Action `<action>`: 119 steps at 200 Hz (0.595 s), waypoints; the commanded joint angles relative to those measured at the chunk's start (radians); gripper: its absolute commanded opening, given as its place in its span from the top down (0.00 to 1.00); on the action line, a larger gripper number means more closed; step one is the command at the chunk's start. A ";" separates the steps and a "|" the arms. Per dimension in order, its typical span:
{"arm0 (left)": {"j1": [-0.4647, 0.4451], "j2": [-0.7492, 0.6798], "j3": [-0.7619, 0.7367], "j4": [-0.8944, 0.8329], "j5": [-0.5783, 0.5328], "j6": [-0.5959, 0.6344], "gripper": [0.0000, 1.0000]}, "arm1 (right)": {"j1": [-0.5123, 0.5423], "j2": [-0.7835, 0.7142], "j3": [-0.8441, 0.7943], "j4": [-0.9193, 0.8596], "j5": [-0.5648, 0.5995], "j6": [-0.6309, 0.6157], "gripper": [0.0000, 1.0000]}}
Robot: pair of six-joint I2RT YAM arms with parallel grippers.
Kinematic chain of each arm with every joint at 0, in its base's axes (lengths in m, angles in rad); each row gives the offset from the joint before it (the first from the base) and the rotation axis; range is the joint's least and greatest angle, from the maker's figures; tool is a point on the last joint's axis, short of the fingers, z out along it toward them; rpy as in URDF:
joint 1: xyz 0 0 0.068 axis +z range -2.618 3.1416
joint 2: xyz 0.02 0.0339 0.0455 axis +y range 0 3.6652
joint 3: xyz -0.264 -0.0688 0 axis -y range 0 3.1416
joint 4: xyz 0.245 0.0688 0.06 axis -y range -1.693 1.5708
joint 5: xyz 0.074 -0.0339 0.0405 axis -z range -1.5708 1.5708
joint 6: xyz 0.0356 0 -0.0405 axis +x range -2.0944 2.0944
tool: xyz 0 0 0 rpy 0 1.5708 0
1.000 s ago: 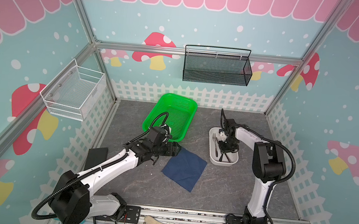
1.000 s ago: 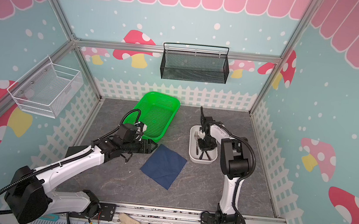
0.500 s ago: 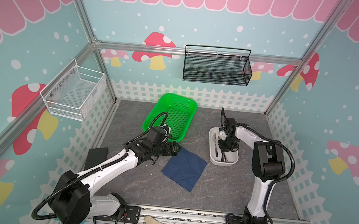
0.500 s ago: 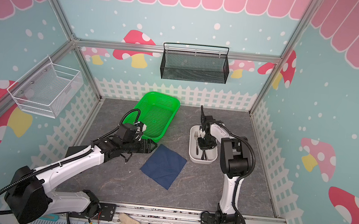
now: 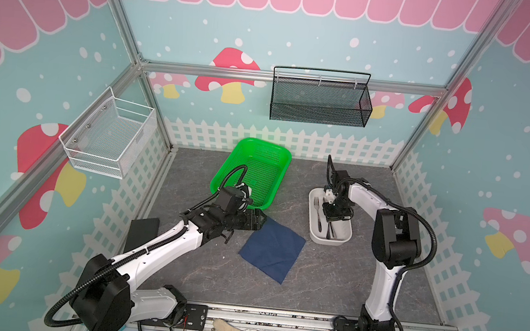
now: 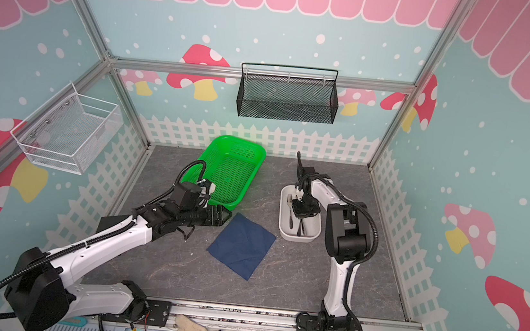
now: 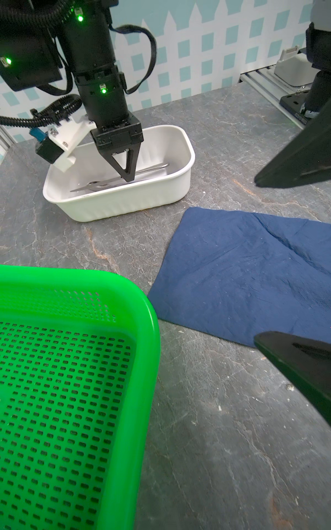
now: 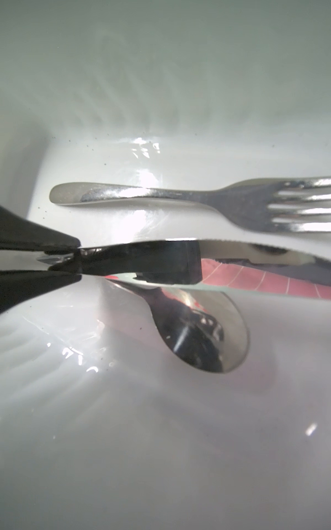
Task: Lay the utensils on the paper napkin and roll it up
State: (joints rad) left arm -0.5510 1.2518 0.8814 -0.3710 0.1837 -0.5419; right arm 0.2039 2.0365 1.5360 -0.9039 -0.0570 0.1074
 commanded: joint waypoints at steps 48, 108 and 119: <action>0.006 -0.025 -0.015 -0.019 -0.007 0.007 0.19 | 0.002 -0.049 0.048 -0.076 -0.053 0.043 0.89; 0.005 -0.028 -0.022 -0.021 -0.001 0.011 0.19 | 0.002 -0.031 0.078 -0.131 -0.062 0.098 0.88; 0.006 -0.032 -0.024 -0.020 -0.002 0.011 0.19 | 0.002 -0.038 0.085 -0.135 -0.063 0.105 0.88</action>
State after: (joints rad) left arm -0.5507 1.2488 0.8749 -0.3737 0.1837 -0.5415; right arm 0.2039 2.0247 1.5875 -0.9859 -0.1135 0.1867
